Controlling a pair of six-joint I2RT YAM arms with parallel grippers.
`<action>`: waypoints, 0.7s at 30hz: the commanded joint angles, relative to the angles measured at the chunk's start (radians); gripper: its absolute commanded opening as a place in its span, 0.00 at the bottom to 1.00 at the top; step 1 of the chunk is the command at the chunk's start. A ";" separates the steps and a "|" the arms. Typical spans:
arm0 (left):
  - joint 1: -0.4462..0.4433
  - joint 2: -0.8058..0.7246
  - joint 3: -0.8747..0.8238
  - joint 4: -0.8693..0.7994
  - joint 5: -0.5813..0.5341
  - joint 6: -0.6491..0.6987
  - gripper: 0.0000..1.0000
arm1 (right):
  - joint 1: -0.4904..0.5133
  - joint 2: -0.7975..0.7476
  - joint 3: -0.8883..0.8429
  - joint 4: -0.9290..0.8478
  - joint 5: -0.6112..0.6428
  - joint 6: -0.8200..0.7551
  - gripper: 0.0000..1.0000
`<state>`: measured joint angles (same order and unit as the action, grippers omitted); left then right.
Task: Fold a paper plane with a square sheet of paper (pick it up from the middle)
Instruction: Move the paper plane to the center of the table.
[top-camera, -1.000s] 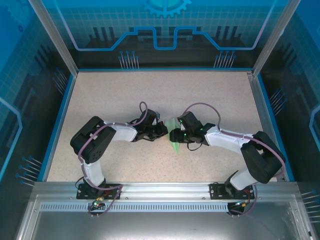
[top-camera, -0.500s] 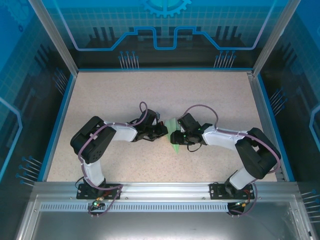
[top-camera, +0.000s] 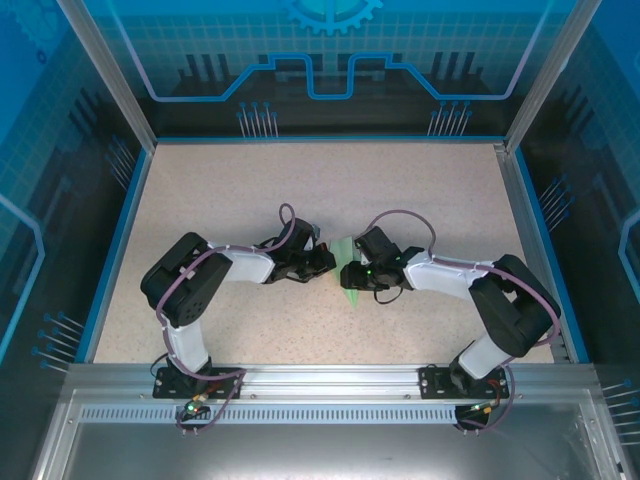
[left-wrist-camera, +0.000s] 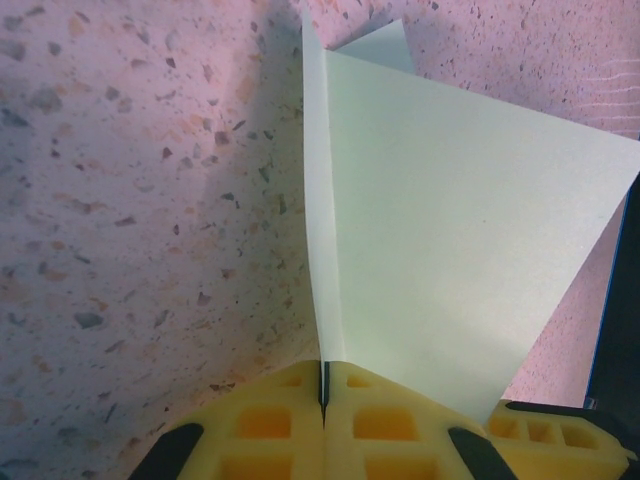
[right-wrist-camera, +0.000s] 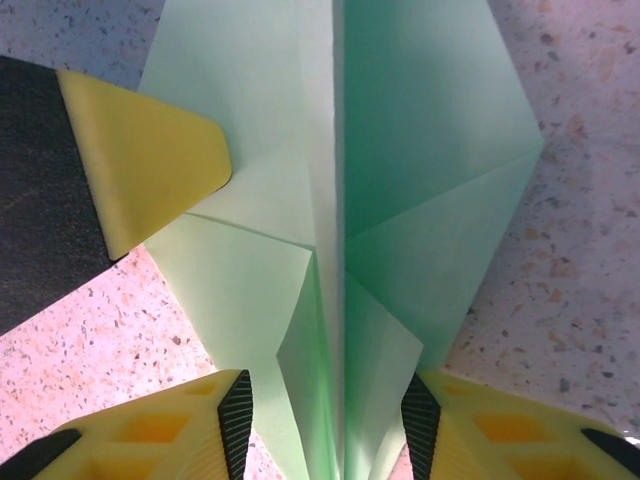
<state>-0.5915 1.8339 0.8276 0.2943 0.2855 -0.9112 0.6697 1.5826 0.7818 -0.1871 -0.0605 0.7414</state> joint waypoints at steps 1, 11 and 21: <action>0.006 0.019 0.005 -0.010 0.021 0.009 0.00 | 0.020 0.035 0.034 0.014 -0.024 0.013 0.45; 0.007 0.015 -0.003 -0.011 0.023 0.009 0.00 | 0.046 0.086 0.087 -0.032 0.054 -0.005 0.36; 0.007 -0.017 -0.006 -0.049 0.002 0.032 0.03 | 0.062 0.069 0.112 -0.048 0.130 0.030 0.31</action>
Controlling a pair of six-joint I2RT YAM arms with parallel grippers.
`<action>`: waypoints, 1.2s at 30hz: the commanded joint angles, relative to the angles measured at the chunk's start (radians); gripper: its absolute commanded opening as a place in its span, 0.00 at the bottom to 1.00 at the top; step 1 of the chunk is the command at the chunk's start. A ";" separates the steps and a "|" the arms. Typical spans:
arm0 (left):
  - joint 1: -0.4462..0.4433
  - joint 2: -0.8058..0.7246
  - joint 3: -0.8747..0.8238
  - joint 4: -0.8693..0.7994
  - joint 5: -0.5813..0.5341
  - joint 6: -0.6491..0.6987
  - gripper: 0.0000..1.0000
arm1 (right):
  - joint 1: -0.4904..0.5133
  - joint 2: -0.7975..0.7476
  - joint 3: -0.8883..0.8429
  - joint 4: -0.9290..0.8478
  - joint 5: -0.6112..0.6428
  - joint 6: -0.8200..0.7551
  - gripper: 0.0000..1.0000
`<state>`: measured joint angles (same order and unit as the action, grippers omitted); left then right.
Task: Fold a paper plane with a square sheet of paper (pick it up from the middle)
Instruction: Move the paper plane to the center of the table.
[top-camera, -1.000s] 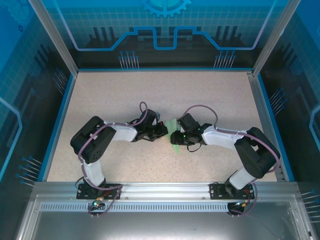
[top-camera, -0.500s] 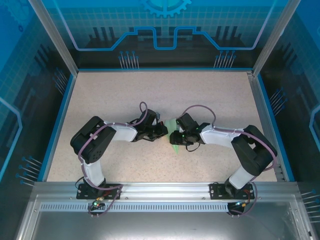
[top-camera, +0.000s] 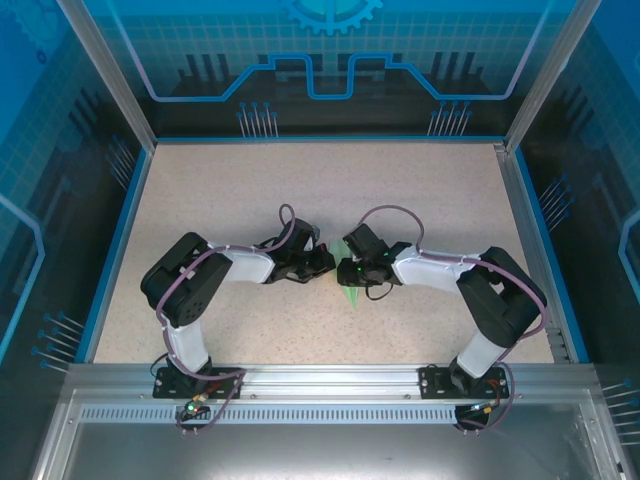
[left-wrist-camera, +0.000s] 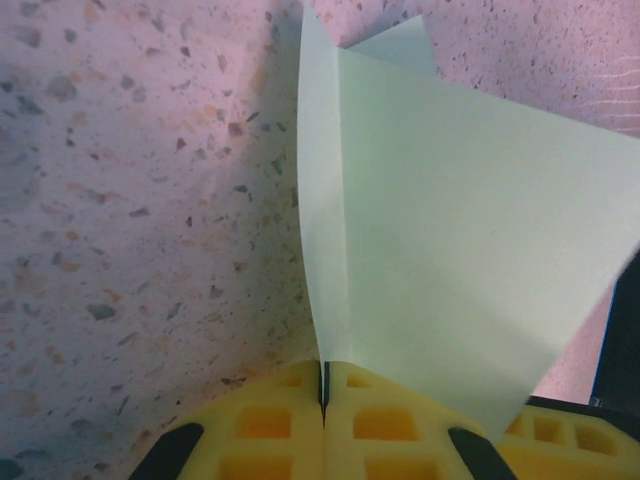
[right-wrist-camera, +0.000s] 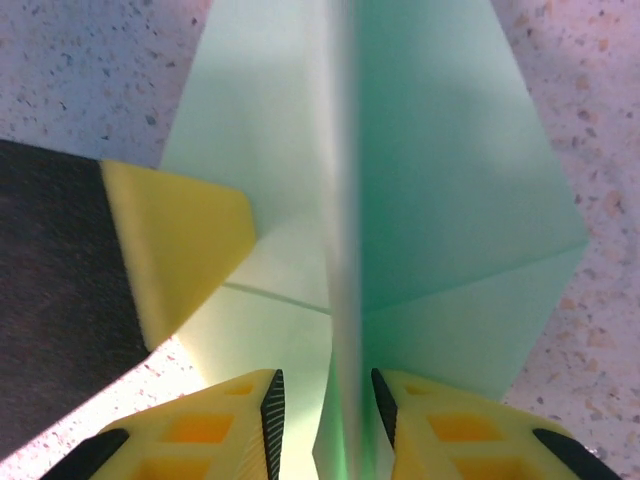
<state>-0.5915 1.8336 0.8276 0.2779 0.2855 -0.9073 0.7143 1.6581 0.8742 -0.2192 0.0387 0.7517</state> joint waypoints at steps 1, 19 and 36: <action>0.007 -0.016 -0.006 -0.033 0.003 0.028 0.03 | 0.017 -0.005 0.020 -0.009 0.025 0.021 0.31; 0.025 -0.112 -0.015 -0.126 -0.072 0.038 0.26 | 0.075 0.047 0.076 -0.121 0.132 0.053 0.21; 0.073 -0.297 -0.071 -0.379 -0.298 0.054 0.54 | 0.140 0.138 0.162 -0.222 0.234 0.104 0.21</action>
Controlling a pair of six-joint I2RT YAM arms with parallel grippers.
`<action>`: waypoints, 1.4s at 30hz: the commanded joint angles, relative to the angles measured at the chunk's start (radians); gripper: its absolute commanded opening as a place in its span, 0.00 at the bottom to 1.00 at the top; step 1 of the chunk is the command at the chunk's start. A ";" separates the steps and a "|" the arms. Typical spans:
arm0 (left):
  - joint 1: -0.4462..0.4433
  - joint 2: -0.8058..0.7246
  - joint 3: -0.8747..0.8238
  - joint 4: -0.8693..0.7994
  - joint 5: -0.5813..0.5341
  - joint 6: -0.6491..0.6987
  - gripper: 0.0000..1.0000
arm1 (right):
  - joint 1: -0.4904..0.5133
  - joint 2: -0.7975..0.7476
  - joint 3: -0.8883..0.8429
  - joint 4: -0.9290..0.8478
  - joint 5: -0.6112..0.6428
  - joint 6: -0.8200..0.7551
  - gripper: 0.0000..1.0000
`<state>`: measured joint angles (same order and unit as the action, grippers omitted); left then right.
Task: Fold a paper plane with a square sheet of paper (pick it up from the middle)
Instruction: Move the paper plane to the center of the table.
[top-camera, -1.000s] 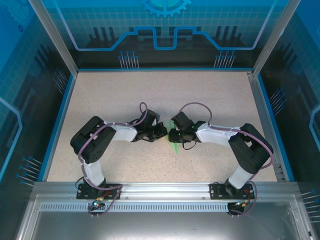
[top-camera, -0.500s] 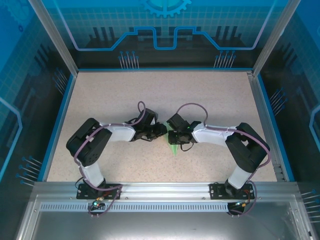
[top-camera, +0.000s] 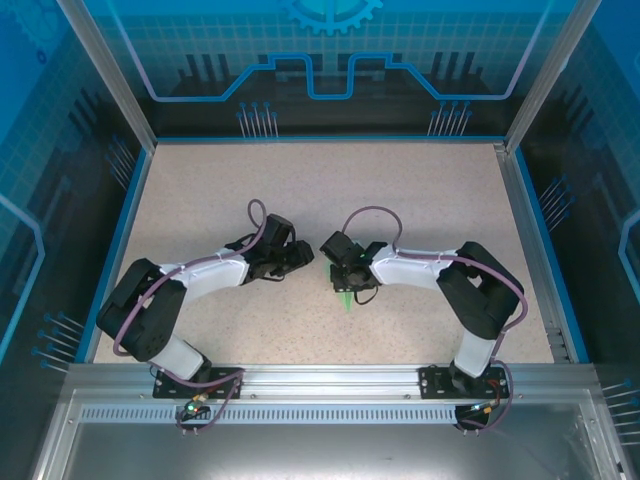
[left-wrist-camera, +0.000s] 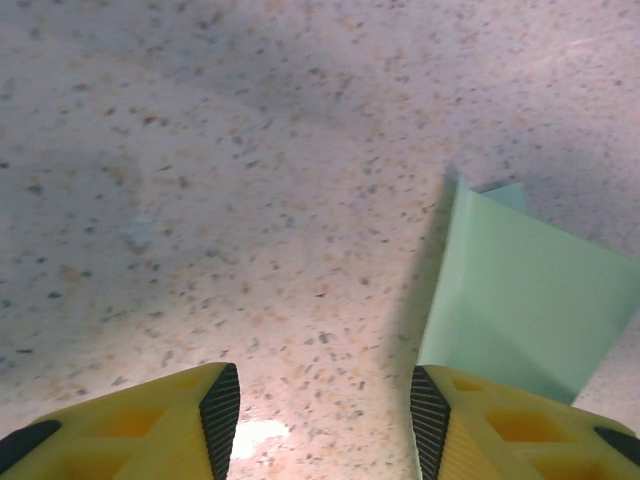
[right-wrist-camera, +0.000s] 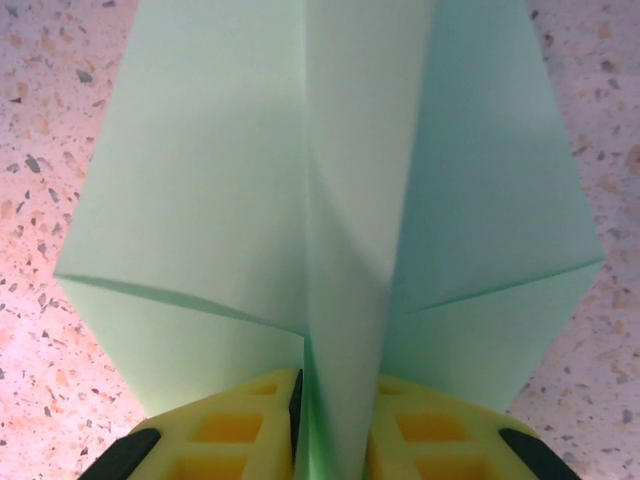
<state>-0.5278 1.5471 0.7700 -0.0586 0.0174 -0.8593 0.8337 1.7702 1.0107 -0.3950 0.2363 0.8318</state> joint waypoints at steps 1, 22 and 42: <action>0.009 -0.008 -0.012 -0.044 -0.031 0.006 0.54 | 0.022 0.030 0.029 -0.053 0.042 0.027 0.21; 0.075 -0.209 -0.039 -0.306 -0.236 0.037 0.98 | -0.041 0.095 0.280 -0.122 0.098 -0.101 0.05; 0.086 -0.225 -0.057 -0.333 -0.230 0.062 0.98 | -0.121 0.416 0.577 -0.162 0.008 -0.166 0.10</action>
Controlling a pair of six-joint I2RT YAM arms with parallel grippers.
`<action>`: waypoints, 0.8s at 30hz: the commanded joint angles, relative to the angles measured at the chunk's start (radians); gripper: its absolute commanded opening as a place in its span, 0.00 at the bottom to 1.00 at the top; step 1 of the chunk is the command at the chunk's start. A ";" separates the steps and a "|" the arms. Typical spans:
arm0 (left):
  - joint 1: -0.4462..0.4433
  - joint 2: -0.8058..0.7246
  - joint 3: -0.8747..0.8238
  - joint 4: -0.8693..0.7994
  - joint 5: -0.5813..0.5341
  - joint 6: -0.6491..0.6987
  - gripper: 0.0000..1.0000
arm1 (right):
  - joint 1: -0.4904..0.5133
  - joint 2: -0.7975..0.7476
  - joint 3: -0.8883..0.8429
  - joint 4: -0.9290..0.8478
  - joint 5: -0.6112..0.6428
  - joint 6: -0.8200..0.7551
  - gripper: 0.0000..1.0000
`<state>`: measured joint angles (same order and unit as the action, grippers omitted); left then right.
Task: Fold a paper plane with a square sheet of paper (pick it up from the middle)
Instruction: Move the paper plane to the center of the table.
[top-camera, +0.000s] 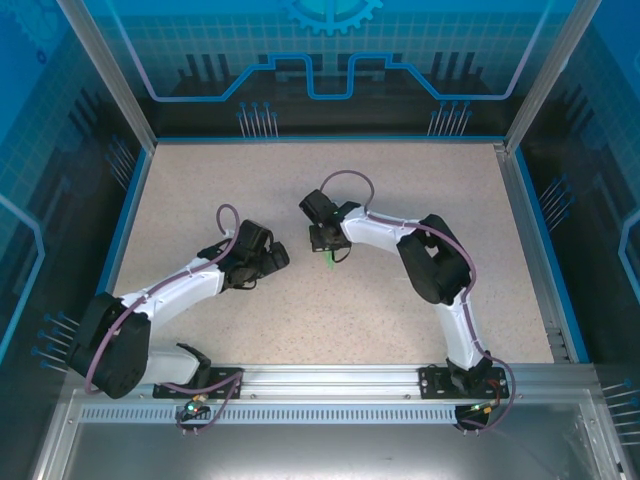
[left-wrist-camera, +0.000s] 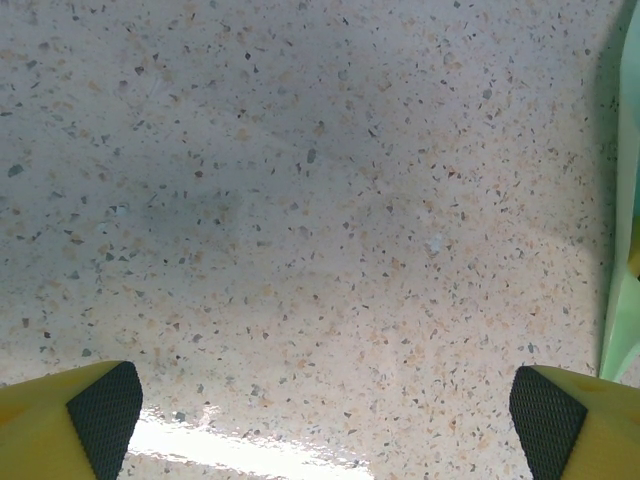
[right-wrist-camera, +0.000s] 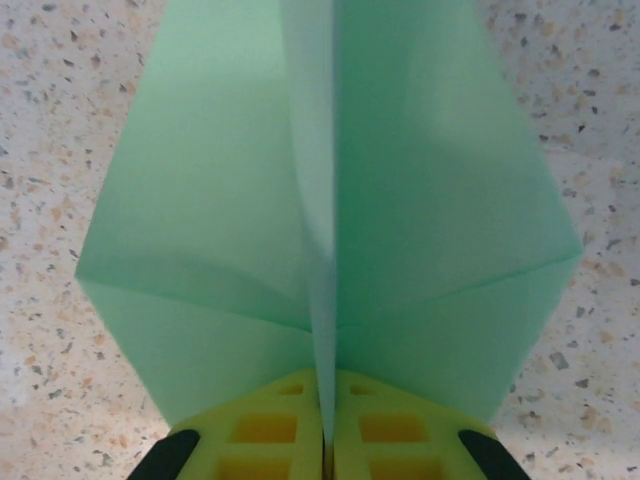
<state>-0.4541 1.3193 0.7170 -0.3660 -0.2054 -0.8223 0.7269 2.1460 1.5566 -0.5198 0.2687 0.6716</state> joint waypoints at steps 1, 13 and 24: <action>0.011 0.004 -0.004 -0.022 -0.006 0.023 0.99 | -0.014 0.049 0.036 -0.040 -0.028 -0.007 0.12; 0.012 0.015 0.013 -0.031 -0.006 0.024 0.99 | -0.010 0.032 0.090 -0.100 -0.029 -0.010 0.20; 0.012 -0.053 0.068 -0.105 -0.082 0.053 0.99 | -0.009 -0.278 0.073 -0.140 0.082 -0.044 0.55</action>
<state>-0.4534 1.3109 0.7414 -0.4198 -0.2348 -0.8017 0.7250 1.9751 1.6299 -0.6392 0.2901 0.6453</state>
